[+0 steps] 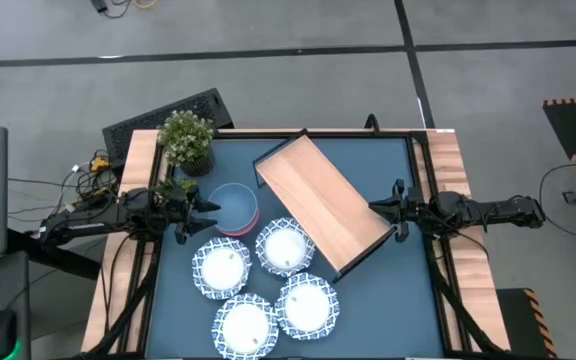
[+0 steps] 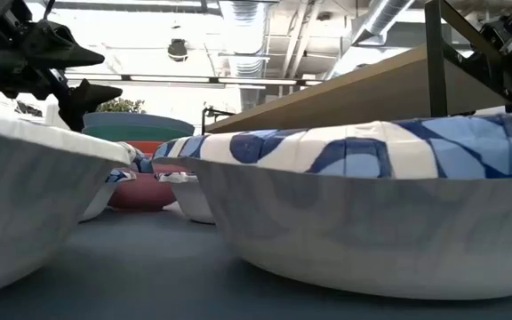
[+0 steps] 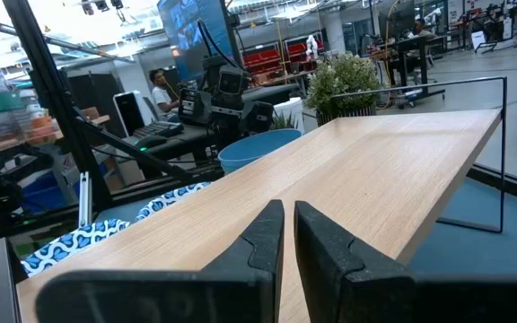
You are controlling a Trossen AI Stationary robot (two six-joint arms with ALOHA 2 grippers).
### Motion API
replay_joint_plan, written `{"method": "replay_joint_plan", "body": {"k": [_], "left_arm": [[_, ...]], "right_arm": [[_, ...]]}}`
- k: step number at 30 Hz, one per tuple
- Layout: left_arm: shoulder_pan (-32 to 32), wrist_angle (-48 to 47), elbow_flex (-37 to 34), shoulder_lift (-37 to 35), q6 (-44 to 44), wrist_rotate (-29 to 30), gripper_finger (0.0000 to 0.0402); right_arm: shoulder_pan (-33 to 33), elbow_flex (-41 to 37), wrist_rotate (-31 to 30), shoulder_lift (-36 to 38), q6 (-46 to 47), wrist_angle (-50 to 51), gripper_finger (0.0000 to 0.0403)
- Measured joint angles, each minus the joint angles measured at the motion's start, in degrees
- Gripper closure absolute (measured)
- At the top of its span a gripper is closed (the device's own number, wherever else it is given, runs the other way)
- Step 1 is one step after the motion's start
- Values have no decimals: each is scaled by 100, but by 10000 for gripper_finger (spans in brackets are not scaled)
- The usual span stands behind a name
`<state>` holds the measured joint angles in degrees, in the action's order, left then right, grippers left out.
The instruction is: Place and stack plates onto a shelf
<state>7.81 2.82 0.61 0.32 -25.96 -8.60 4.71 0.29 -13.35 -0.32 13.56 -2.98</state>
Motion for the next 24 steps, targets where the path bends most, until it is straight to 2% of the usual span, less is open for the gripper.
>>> {"method": "replay_joint_plan", "body": {"k": [9,15,20,23,24], "left_arm": [[0,16,1,1,0,5,148],[-2,-47,-1,1,-224,288,148],[-2,-18,0,1,-245,459,148],[-2,-11,1,1,-348,776,148],[-2,46,1,1,-621,870,148]], "right_arm": [[1,0,-1,2,-2,-2,345],[2,0,-3,2,-69,-2,345],[-37,-1,-9,0,-1384,-2,345],[-37,-2,-9,0,-1673,-2,345],[-35,0,-9,2,-1685,-2,345]]}}
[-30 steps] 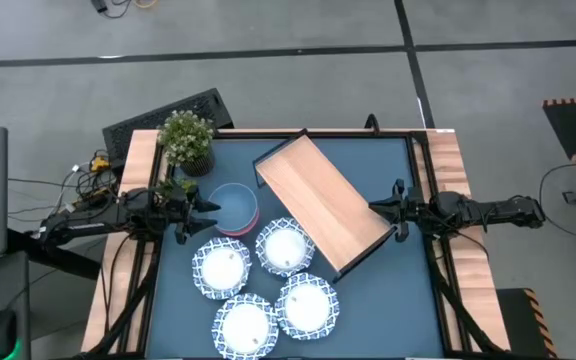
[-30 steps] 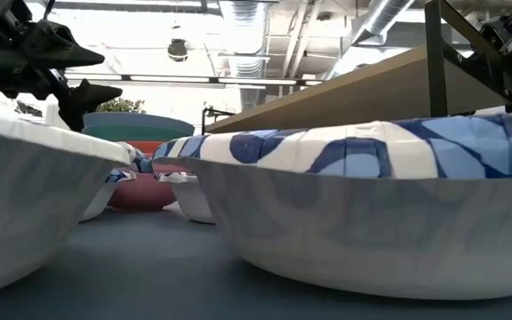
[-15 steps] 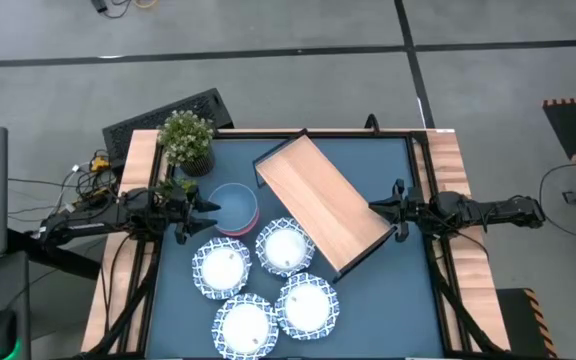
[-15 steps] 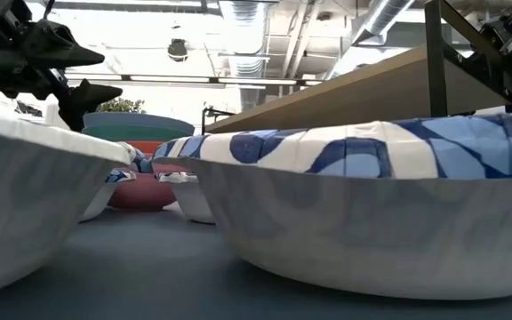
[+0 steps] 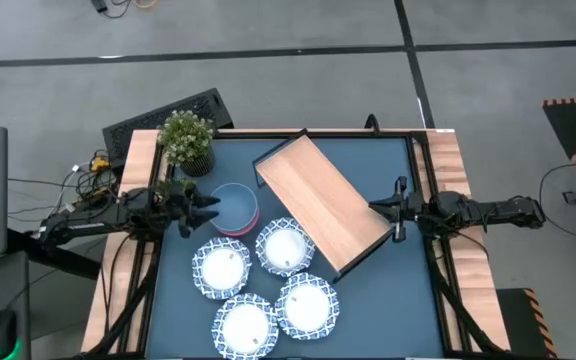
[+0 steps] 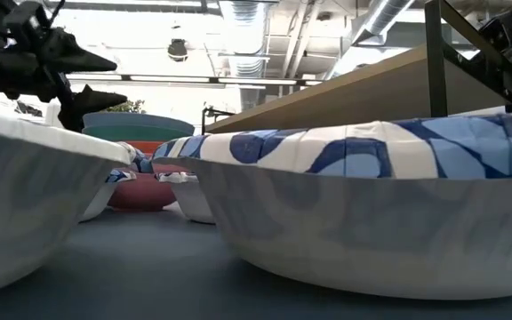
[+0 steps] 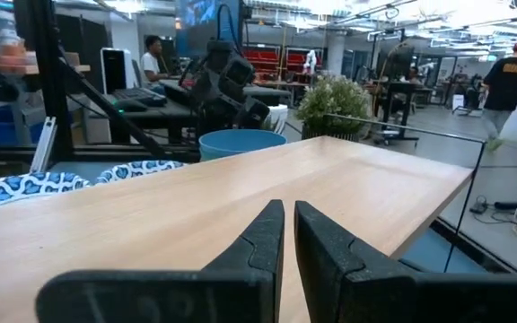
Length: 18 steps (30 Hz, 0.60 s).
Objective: Place and stack plates onto a shelf
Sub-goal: Put the blue bowl on the shelf
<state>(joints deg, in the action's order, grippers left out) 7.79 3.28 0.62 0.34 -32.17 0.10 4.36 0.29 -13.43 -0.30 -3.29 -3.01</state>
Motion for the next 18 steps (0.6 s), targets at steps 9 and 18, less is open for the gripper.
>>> {"method": "replay_joint_plan", "body": {"k": [9,18], "left_arm": [[-24,1062,612,50,-1619,221,148],[-24,67,2636,1507,-1161,46,148]], "right_arm": [[-4,40,-86,-1,1413,-364,345],[-4,105,-328,0,2080,-1350,345]]}}
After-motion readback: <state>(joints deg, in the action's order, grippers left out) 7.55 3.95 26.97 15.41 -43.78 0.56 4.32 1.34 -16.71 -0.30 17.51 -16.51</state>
